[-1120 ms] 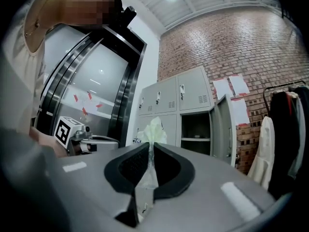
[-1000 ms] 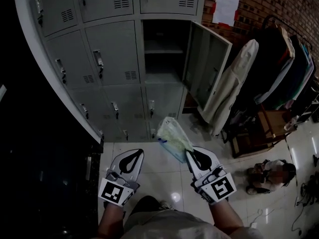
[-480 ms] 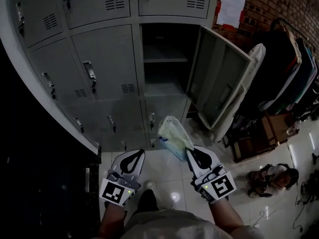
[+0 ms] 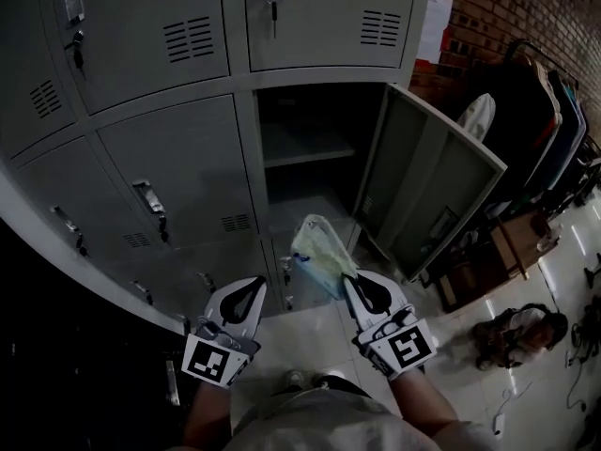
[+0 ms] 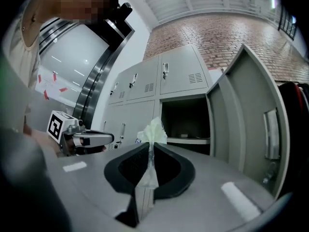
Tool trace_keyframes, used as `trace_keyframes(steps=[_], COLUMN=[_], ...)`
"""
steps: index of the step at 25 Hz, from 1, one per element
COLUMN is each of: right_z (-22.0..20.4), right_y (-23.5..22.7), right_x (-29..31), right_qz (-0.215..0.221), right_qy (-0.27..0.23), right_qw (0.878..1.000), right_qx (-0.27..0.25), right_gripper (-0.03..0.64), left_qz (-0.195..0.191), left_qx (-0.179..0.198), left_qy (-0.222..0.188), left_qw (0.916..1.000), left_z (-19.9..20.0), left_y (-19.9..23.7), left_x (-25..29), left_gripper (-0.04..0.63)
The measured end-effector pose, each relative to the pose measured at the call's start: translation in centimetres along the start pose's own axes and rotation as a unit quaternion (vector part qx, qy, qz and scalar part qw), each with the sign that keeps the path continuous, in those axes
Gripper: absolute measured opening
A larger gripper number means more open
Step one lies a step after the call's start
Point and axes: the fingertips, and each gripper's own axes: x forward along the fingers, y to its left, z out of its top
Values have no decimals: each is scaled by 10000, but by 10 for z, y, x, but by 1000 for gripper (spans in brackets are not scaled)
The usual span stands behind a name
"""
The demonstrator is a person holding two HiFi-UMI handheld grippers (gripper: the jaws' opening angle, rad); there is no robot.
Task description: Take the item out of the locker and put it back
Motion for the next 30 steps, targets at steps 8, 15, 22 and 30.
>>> trace_keyframes(steps=[8, 15, 22, 30], right_z=[-6, 27, 29, 16], right_y=[-41, -109, -165, -166], right_x=[53, 138, 242, 253], right_qz=[-140, -613, -952, -895], right_qy=[78, -164, 324, 260], right_qw=[9999, 9950, 9894, 9913], right_qx=[0, -776, -1043, -928], right_gripper=[14, 15, 15, 180], left_qz=[163, 72, 134, 229], left_qx=[4, 11, -186, -257], left_qy=[-138, 33, 119, 103], left_qw=[9998, 10000, 9997, 9994], left_z=[2, -7, -14, -22], left_y=[32, 36, 46, 60], left_x=[32, 50, 55, 65], left_gripper=[6, 6, 6, 6])
